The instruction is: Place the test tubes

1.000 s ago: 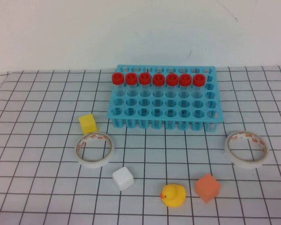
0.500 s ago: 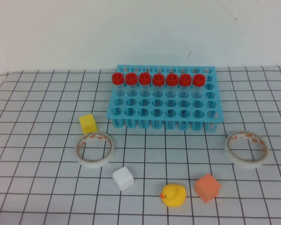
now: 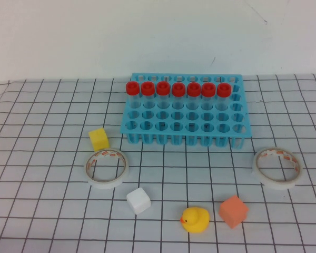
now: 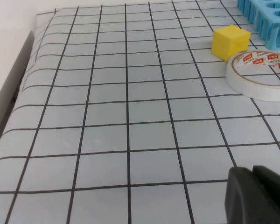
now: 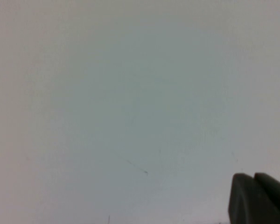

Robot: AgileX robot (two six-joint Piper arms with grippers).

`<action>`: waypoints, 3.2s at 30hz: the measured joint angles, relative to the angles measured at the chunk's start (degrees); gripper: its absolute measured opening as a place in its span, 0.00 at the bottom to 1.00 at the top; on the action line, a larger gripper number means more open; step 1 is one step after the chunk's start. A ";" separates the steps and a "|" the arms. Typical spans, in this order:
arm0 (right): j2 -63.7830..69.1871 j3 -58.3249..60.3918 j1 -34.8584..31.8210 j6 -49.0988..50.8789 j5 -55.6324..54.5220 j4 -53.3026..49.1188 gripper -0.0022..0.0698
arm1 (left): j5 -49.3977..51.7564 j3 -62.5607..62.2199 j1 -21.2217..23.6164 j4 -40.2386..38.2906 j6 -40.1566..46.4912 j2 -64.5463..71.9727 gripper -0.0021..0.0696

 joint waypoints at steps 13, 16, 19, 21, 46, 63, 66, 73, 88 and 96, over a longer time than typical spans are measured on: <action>-1.98 0.00 -2.48 -2.45 -10.35 -5.07 0.03 | 0.00 0.00 0.00 0.00 0.00 0.00 0.03; -1.98 0.00 -2.48 -3.10 -11.72 -6.11 0.03 | 0.00 0.00 0.00 0.00 0.00 0.00 0.03; -2.57 0.00 -2.48 -4.99 -9.09 -3.63 0.03 | 0.00 0.00 0.00 0.00 0.00 0.00 0.03; -3.78 0.00 -2.50 -10.63 -5.09 1.38 0.03 | 0.00 0.00 0.00 0.00 0.00 0.00 0.03; -10.97 19.24 -7.10 -29.51 13.97 10.94 0.03 | 0.00 0.00 0.00 0.00 -0.11 0.00 0.03; -14.55 29.55 -7.10 -23.37 14.83 8.18 0.03 | 0.00 0.00 0.00 0.00 0.07 0.00 0.03; -16.05 29.55 -7.10 -26.07 15.05 8.31 0.03 | 0.00 0.00 0.00 0.00 0.07 0.00 0.03; -17.77 29.45 -8.22 -32.93 15.57 12.93 0.03 | 0.00 0.00 0.00 0.00 0.07 0.00 0.03; -17.77 29.33 -6.86 -35.48 16.58 15.72 0.03 | 0.00 0.00 0.00 0.00 0.07 0.00 0.03; -17.77 29.24 -6.86 -35.57 16.93 15.72 0.03 | 0.00 0.00 0.00 0.00 -0.06 0.00 0.03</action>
